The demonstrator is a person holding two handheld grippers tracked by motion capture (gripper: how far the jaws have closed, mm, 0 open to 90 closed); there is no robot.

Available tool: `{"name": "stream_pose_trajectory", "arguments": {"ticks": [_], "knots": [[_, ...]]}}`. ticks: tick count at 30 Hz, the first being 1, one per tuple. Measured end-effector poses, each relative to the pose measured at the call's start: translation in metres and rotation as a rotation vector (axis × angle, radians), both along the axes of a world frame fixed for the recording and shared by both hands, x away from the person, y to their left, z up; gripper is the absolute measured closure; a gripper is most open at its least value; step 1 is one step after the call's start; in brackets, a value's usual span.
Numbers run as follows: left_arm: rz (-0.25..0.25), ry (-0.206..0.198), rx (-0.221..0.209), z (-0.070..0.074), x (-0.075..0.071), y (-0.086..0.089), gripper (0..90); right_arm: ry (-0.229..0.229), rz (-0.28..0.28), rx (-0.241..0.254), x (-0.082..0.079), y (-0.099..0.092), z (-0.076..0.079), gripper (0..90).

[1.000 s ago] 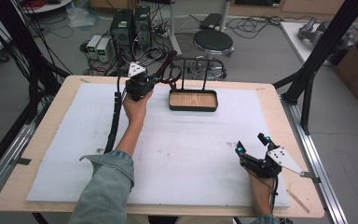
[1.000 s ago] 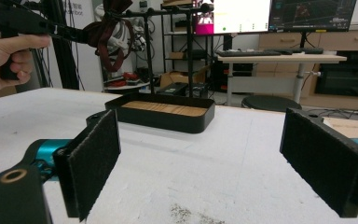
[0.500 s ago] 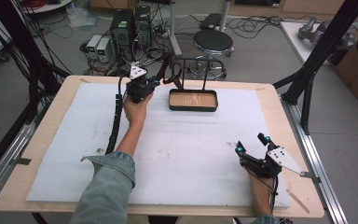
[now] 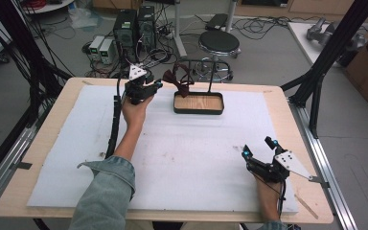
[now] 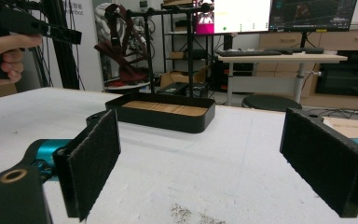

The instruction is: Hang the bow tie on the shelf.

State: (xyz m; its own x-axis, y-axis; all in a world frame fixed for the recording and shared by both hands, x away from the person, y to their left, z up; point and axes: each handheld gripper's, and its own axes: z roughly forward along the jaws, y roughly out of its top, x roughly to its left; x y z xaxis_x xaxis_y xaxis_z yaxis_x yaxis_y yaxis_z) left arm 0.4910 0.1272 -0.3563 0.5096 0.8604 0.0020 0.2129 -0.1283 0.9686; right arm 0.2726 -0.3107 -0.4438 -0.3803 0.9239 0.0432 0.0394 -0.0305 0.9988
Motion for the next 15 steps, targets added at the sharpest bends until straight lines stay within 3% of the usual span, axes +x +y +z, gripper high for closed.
{"name": "stream_pose_trajectory", "arguments": {"ticks": [9,15], "knots": [[-0.050,-0.010,0.007,0.015,-0.012,0.021,51.3,0.001,-0.001,0.001,0.000,0.000,0.000,11.4],[-0.078,-0.035,0.010,0.026,-0.027,0.042,50.6,0.000,-0.001,-0.001,0.000,0.000,0.000,11.4]]}}
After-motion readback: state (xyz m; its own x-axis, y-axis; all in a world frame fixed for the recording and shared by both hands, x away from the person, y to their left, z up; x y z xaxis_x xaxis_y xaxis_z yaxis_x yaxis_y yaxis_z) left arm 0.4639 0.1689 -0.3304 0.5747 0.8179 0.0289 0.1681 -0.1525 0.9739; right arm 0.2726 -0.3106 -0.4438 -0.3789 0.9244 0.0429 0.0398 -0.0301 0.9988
